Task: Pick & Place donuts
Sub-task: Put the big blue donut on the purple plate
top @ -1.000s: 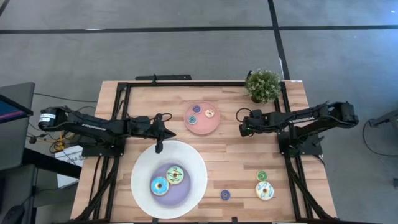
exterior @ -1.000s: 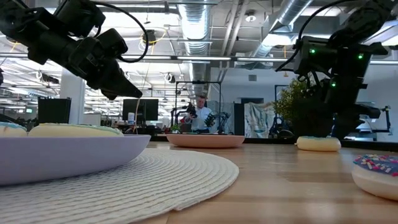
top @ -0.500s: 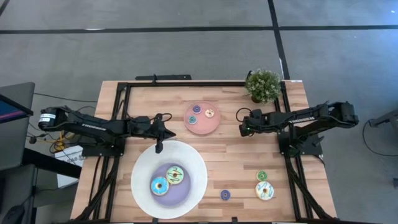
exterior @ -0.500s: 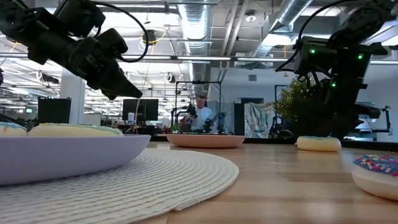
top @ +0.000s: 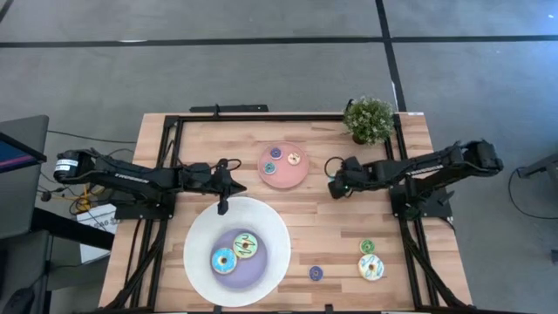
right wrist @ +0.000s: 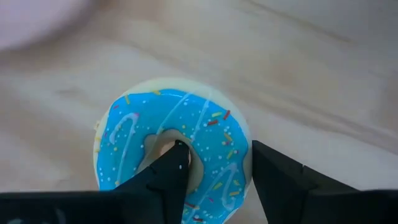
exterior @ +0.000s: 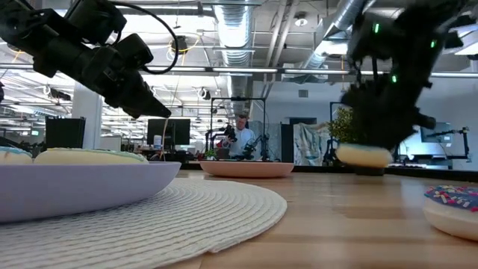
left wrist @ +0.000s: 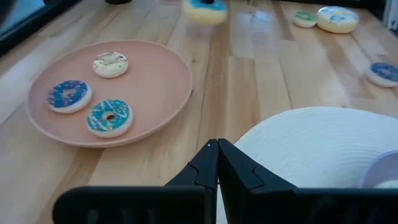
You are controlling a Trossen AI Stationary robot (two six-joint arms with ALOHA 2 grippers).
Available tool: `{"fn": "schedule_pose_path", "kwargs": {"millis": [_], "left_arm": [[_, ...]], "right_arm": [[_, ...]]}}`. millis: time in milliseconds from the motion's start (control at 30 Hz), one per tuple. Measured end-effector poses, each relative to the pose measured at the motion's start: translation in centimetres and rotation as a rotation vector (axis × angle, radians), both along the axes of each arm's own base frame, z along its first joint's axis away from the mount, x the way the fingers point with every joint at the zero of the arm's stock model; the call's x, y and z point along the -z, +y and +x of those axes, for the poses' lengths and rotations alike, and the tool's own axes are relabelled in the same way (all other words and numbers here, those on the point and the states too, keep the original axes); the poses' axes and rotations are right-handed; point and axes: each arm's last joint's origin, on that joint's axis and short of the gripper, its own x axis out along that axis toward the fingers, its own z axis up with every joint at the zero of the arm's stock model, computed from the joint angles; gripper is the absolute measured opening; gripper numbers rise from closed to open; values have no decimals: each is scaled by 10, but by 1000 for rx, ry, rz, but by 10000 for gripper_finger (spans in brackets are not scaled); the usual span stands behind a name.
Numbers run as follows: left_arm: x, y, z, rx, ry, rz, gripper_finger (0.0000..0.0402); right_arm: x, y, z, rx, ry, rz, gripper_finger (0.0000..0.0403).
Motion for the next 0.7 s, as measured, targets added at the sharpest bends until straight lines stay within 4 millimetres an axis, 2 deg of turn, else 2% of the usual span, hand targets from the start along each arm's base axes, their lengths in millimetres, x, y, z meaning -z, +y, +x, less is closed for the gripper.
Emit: {"fn": "schedule_pose_path", "kwargs": {"millis": [333, 500, 700], "left_arm": [[0, 2, 0, -65, 6, 54, 0], [0, 2, 0, -66, 3, 53, 0], [-1, 2, 0, -69, -4, 48, 0]], "right_arm": [[-46, 84, 54, -417, -512, 6, 155], [-57, 118, 93, -556, -539, -39, 152], [-63, 147, 156, -675, -521, -67, 152]]}}
